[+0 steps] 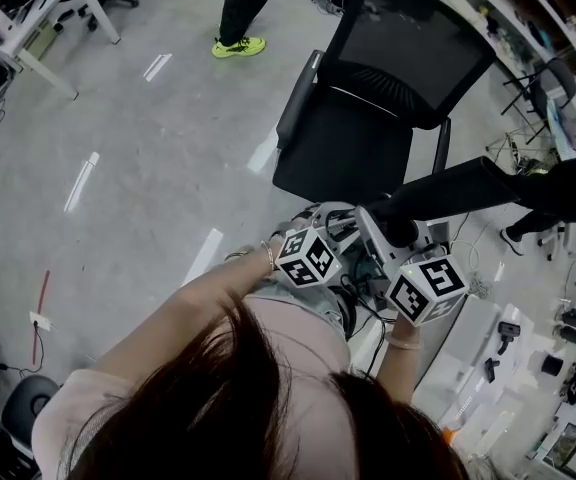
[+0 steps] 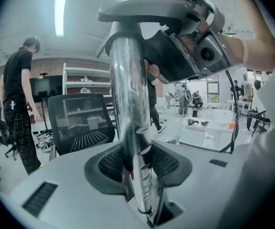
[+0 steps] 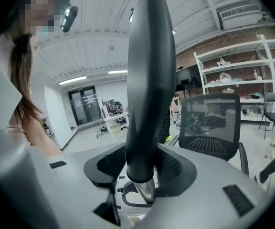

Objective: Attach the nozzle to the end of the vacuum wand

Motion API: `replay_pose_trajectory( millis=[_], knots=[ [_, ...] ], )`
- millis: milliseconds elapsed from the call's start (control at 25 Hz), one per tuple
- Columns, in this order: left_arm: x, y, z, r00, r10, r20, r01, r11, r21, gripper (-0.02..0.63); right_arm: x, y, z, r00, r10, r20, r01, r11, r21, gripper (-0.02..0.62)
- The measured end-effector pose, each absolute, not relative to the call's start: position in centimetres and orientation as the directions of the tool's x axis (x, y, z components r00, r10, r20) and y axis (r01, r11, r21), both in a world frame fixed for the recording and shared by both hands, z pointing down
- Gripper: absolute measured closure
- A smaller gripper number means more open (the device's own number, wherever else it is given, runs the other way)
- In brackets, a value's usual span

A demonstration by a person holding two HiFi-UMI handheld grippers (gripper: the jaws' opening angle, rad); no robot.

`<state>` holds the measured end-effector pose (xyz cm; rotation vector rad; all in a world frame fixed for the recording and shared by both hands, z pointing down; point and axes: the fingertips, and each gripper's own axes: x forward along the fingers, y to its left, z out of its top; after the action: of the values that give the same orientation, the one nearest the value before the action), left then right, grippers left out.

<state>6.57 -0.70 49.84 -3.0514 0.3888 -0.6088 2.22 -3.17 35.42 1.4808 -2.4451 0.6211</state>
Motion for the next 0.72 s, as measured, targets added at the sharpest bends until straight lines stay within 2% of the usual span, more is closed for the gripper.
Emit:
replay_pose_trajectory(
  millis=[240,440,720],
  knots=[
    [7.0,-0.7,49.8,0.895,-0.238,0.378,-0.236,-0.97,-0.053,0.457,2.6,-2.9,35.4,-0.503,-0.751,0.428,-0.863,0.46,-0.206,0.413],
    [7.2,-1.0,50.0,0.89,-0.25,0.38,-0.25,-0.967,-0.05,0.456,3.6,-3.2,33.7,-0.539,-0.775,0.329,-0.842,0.48,-0.248,0.413],
    [7.4,-1.1,50.1,0.886,-0.258,0.385,-0.258,-0.965,-0.053,0.456,4.0,-3.2,33.6,-0.536,-0.788,0.303,-0.843,0.48,-0.244,0.413]
  ],
)
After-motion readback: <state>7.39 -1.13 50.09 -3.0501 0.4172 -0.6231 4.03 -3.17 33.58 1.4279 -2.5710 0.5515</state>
